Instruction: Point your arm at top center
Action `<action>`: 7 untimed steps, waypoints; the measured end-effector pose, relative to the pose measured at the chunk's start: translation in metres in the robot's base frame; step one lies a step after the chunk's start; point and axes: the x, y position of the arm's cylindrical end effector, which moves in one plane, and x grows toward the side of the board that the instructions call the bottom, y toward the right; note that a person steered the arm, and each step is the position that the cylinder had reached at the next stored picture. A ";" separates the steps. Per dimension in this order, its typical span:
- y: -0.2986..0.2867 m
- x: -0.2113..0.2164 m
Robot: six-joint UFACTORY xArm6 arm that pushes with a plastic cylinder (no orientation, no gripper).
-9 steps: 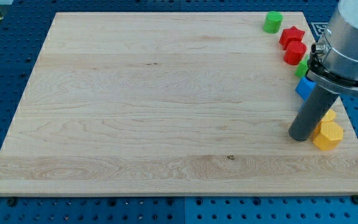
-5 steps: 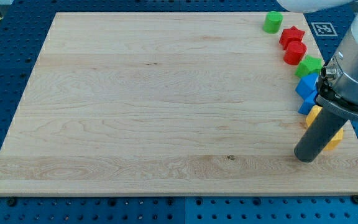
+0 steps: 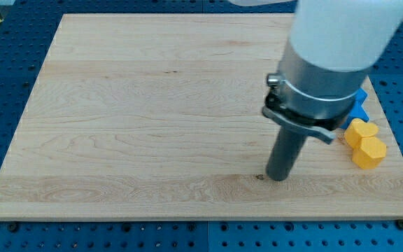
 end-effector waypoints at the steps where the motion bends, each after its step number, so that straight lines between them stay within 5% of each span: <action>1: -0.028 0.000; 5: -0.068 -0.014; 7: -0.078 -0.130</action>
